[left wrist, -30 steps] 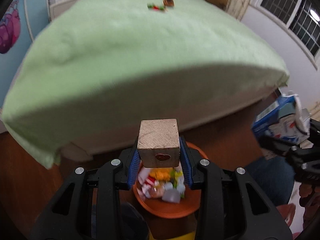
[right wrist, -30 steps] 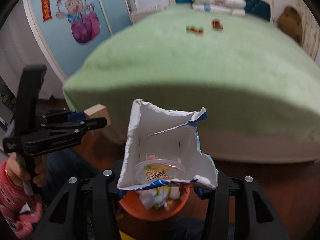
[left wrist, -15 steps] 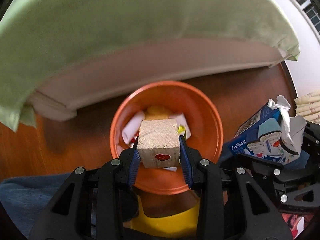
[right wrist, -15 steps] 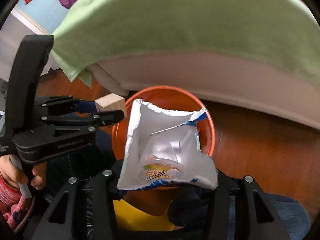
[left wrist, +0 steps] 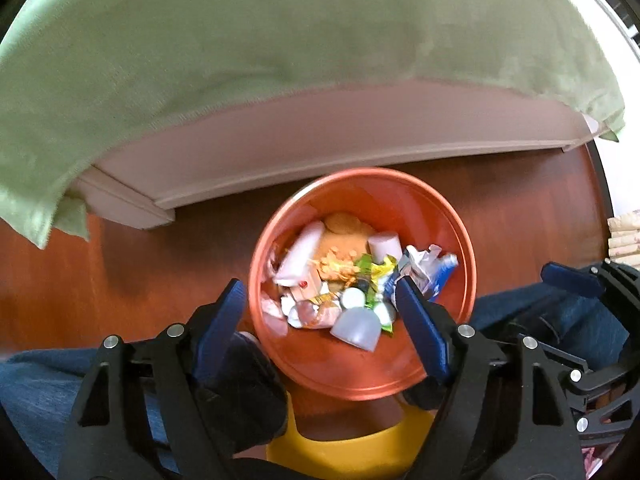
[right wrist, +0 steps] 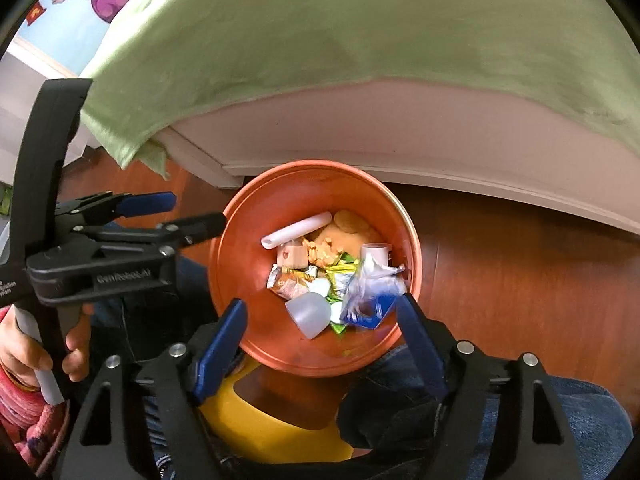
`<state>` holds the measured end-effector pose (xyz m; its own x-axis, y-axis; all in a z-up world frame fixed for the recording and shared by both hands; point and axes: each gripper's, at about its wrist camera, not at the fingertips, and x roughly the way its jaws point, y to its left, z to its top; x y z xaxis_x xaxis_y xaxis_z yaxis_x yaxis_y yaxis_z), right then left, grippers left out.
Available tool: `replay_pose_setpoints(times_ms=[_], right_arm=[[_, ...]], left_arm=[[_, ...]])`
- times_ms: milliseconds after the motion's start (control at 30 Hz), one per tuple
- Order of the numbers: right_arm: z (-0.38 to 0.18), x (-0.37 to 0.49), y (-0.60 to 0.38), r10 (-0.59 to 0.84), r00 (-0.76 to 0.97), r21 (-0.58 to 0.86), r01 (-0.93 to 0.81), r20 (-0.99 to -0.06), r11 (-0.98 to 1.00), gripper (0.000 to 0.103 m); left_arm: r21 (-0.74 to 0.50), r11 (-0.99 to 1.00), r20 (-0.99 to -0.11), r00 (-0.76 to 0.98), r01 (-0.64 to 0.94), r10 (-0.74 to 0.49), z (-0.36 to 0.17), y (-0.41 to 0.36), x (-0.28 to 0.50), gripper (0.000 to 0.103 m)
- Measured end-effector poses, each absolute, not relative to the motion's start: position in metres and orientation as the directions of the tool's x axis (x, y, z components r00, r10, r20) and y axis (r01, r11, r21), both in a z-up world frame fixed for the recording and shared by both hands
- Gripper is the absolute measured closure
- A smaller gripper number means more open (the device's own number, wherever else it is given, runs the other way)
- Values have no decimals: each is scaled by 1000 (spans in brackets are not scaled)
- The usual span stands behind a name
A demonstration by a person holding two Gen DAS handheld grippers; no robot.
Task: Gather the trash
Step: 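Carry block and milk carton over the orange bucket and open both tools, then grasp the red toy cart with green wheels with the left tool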
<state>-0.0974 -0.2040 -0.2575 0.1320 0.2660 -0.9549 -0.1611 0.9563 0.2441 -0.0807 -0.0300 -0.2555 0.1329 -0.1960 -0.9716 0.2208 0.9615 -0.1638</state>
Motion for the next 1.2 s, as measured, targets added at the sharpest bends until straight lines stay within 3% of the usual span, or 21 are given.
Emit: replay_pose_setpoints(times_ms=[667, 900, 967, 1200], right_arm=[[-224, -98, -224, 300, 222, 278, -124, -928, 952, 27], [-194, -96, -233, 330, 317, 300, -139, -889, 944, 26], [-187, -96, -235, 341, 340, 307, -151, -876, 940, 25], [-179, -91, -238, 385, 380, 347, -168, -841, 923, 24]], left_arm=[[-162, 968, -964, 176, 194, -197, -234, -26, -73, 27], [-227, 951, -914, 292, 209, -282, -171, -25, -47, 27], [-248, 944, -879, 359, 216, -313, -142, -25, -29, 16], [-293, 927, -781, 501, 233, -373, -71, -41, 61, 14]])
